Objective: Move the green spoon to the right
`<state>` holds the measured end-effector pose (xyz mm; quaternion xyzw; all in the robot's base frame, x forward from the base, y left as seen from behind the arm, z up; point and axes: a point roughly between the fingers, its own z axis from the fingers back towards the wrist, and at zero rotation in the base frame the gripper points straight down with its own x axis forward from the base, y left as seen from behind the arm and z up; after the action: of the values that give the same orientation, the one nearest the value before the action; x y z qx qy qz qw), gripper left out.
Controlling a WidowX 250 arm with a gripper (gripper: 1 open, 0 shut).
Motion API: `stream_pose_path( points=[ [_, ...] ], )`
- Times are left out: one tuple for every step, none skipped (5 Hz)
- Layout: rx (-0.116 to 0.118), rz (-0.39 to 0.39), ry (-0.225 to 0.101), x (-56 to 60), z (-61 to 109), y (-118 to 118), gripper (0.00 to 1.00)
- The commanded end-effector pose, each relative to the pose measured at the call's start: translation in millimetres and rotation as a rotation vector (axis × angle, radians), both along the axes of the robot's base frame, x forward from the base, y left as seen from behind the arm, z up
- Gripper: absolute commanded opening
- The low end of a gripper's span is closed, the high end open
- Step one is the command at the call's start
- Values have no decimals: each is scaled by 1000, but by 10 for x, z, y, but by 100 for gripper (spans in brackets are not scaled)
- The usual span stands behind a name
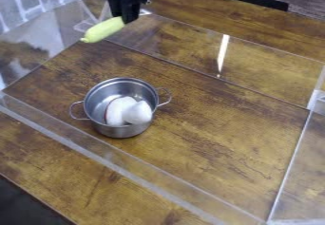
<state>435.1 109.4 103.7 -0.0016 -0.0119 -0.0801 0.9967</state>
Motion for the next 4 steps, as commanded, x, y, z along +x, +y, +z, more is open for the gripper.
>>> stream_pose_path(
  points=[
    [18, -24, -82, 154, 315, 97, 0],
    [15, -61, -81, 232, 335, 108, 0],
    [11, -102, -77, 197, 457, 29, 0],
    [8, -149, -71, 173, 576, -45, 0]
  ],
)
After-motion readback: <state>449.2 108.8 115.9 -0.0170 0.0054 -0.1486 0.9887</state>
